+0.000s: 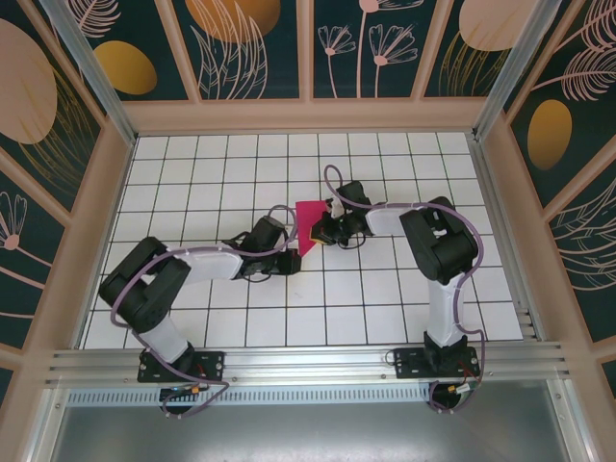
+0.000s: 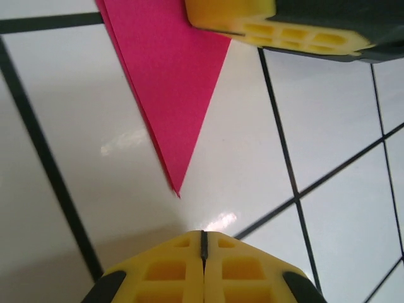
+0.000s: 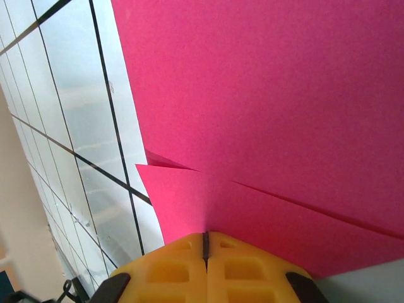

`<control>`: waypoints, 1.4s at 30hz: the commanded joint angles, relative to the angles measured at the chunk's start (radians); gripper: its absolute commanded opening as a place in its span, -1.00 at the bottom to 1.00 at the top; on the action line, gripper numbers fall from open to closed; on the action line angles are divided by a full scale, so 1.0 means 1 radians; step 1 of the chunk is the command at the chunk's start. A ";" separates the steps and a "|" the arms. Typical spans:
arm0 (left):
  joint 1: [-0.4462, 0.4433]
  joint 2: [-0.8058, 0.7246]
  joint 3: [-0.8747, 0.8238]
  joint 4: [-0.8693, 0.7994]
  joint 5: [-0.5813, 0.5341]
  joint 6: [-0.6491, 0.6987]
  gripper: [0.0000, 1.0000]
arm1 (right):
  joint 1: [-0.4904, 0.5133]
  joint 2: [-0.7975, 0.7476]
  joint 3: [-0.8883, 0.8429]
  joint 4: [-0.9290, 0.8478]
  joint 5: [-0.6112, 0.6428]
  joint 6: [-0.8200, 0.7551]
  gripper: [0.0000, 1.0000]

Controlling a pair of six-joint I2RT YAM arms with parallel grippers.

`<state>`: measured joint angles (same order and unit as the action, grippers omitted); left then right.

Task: Fold a paper plane with a square sheet of paper (pick it up from the middle)
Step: Third fold the triangle at the center of the table.

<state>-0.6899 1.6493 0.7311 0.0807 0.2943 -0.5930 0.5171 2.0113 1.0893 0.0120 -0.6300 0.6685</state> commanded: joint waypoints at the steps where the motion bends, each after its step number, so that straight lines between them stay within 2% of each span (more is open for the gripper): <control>1: -0.004 -0.099 0.039 -0.074 -0.091 -0.002 -0.82 | 0.021 0.013 -0.103 -0.104 0.083 0.052 -1.00; 5: -0.004 -0.135 0.024 0.010 -0.125 -0.068 -0.79 | 0.024 -0.053 -0.167 -0.056 0.052 0.101 -1.00; 9: -0.004 -0.084 0.015 0.114 -0.101 -0.143 -0.80 | 0.024 -0.144 -0.190 0.004 0.069 0.127 -0.97; 13: -0.005 -0.026 0.021 0.190 -0.090 -0.194 -0.84 | -0.004 -0.238 -0.220 0.045 0.085 0.129 -0.74; 20: -0.009 0.059 0.090 0.214 -0.085 -0.215 -0.88 | -0.086 -0.348 -0.327 0.098 0.109 0.141 -0.32; 25: -0.010 0.128 0.134 0.184 -0.105 -0.216 -0.93 | -0.108 -0.359 -0.351 0.116 0.111 0.140 -0.16; 31: -0.014 0.181 0.183 0.135 -0.151 -0.224 -1.00 | -0.110 -0.329 -0.346 0.128 0.102 0.149 -0.13; 37: -0.014 0.212 0.197 0.078 -0.265 -0.229 -1.00 | -0.110 -0.305 -0.332 0.132 0.084 0.148 -0.13; 42: -0.014 0.232 0.193 0.062 -0.275 -0.235 -1.00 | -0.107 -0.291 -0.317 0.133 0.072 0.147 -0.15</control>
<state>-0.6994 1.8618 0.9112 0.1787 0.0559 -0.8154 0.4103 1.6993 0.7502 0.1280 -0.5327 0.8112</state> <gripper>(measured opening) 0.058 0.426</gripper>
